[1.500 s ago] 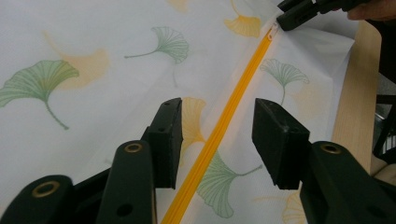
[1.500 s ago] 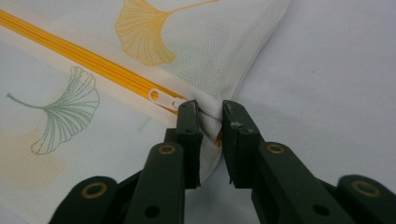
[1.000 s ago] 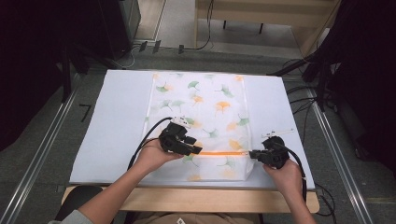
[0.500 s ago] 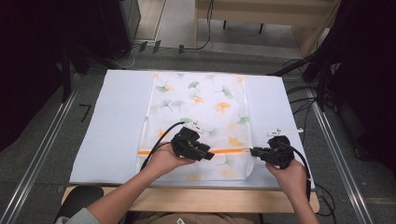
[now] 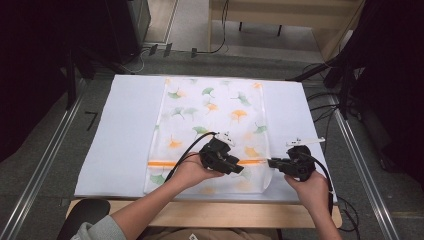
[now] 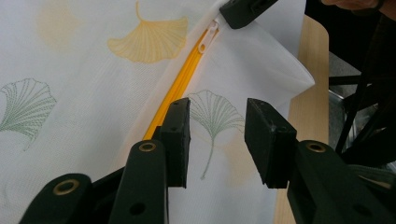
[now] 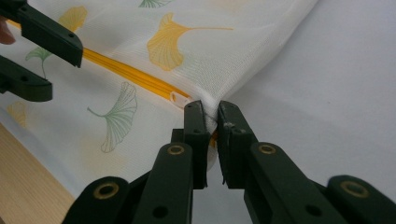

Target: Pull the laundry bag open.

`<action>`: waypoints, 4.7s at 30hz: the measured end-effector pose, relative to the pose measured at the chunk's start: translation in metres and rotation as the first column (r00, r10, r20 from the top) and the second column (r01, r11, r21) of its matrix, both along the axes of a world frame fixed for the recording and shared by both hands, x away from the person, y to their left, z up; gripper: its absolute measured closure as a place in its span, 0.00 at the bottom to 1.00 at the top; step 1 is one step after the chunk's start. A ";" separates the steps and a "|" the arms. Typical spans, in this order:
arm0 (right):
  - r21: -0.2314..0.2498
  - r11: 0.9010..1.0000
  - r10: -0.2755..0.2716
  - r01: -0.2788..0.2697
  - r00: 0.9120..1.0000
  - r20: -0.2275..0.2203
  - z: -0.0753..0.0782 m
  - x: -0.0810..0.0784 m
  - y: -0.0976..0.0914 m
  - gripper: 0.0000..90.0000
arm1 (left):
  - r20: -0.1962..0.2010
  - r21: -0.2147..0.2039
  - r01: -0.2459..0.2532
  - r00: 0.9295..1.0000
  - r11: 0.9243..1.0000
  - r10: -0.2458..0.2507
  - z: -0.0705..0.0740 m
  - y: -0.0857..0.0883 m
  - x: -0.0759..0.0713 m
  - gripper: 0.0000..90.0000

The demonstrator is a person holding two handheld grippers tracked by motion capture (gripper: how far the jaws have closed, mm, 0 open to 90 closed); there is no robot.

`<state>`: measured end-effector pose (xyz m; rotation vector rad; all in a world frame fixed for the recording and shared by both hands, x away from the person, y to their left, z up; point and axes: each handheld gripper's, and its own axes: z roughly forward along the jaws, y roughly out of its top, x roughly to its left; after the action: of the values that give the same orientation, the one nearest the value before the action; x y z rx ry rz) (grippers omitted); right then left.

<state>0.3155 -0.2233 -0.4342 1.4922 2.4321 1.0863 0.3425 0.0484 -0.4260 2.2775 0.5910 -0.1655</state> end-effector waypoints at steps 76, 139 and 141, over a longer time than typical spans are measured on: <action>0.019 0.994 0.108 -0.108 0.993 0.037 0.007 -0.004 0.012 0.95 | -0.082 -0.028 0.005 0.997 1.000 -0.008 -0.026 -0.059 0.014 0.88; 0.008 0.991 0.133 -0.133 0.991 0.032 0.009 -0.005 0.010 0.95 | -0.079 -0.017 -0.025 0.997 1.000 0.024 -0.022 -0.054 0.016 1.00; 0.007 0.992 0.126 -0.126 0.992 0.028 0.009 -0.005 0.009 0.95 | -0.086 -0.013 -0.027 0.996 1.000 0.026 -0.021 -0.054 0.016 1.00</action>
<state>0.3100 -0.2143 -0.4251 1.3318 2.5362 1.1333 0.3581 -0.0051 -0.4472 2.2564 0.6622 -0.2547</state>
